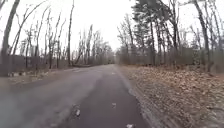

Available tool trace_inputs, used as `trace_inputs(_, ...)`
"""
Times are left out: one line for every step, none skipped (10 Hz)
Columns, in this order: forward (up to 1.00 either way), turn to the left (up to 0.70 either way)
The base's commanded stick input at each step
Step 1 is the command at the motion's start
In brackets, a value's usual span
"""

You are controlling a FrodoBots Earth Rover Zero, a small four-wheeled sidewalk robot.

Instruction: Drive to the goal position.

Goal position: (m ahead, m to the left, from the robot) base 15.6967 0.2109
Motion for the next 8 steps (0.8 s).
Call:
trace_inputs(1.00, 0.00)
trace_inputs(1.00, 0.00)
trace_inputs(1.00, 0.00)
trace_inputs(1.00, 0.00)
trace_inputs(1.00, 0.00)
trace_inputs(1.00, 0.00)
trace_inputs(1.00, 0.00)
trace_inputs(1.00, 0.00)
